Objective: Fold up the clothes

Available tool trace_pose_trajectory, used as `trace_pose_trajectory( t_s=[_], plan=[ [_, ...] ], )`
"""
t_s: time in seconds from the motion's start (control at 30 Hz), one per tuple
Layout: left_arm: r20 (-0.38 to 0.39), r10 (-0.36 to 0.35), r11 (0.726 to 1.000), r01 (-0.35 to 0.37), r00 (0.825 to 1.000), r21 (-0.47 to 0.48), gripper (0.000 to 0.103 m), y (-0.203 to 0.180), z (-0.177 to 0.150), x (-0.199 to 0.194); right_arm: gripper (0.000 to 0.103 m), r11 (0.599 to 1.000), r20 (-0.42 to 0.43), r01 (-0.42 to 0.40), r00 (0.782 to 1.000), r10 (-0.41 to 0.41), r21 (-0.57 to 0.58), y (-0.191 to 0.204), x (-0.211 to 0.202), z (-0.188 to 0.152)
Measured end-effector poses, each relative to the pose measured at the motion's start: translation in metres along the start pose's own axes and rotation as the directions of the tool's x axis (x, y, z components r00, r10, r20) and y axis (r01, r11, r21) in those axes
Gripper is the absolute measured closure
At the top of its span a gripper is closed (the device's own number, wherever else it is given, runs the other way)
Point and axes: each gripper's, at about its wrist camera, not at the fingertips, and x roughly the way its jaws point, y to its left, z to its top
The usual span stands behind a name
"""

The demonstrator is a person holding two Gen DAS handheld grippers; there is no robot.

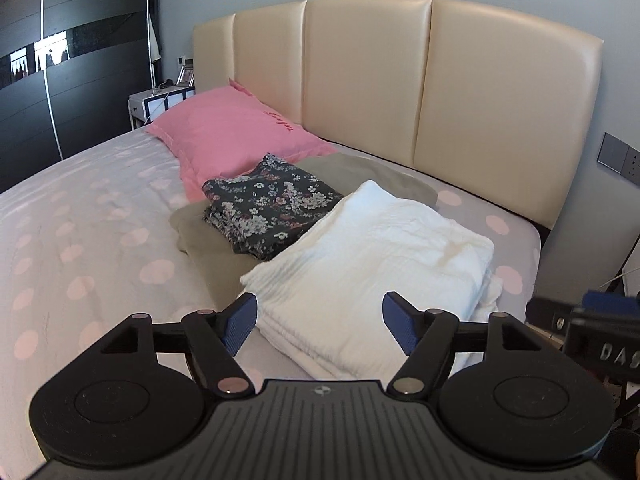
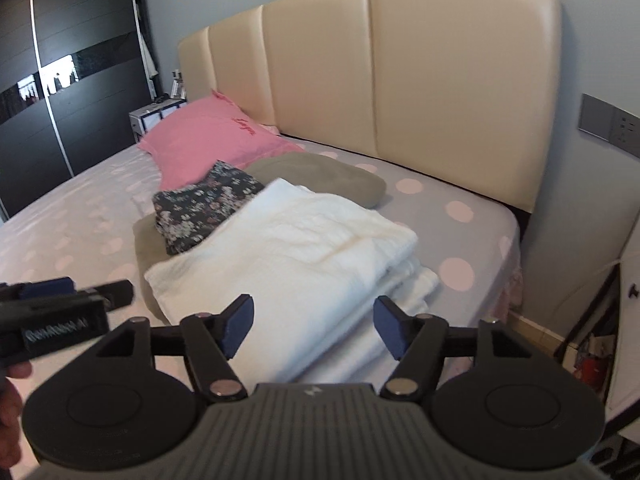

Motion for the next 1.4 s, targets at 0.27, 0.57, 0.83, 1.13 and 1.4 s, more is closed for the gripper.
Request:
trace_pose_trajectory(
  t_s=[0.27,0.57,0.83,1.13,1.4],
  plan=[
    [-0.024,-0.001,1.0,0.0,1.0,-0.018,0.034,-0.008,-0.026,-0.012,0.024,0.999,-0.041,0.038,0.998,-0.037,0.032,-0.012,-0.006,-0.036],
    [-0.06,-0.014,0.999,0.011,0.998,-0.043,0.033,-0.013,-0.045,-0.011,0.023,0.998,-0.05,0.024,0.999,-0.022,0.052,-0.016,0.0,-0.049],
    [-0.084,0.004,0.999,-0.007,0.996,-0.031,0.033,-0.018,-0.052,-0.001,0.023,0.999,-0.076,0.007,0.997,-0.003,0.052,-0.017,0.006,-0.053],
    [-0.105,-0.001,1.0,-0.001,0.994,-0.017,0.033,-0.023,-0.055,0.004,0.023,0.998,-0.085,-0.005,0.996,0.01,0.06,-0.019,0.008,-0.054],
    [-0.111,-0.007,1.0,0.005,0.994,-0.015,0.033,-0.024,-0.054,0.004,0.023,0.997,-0.086,-0.012,0.996,0.018,0.07,-0.02,0.009,-0.054]
  ],
)
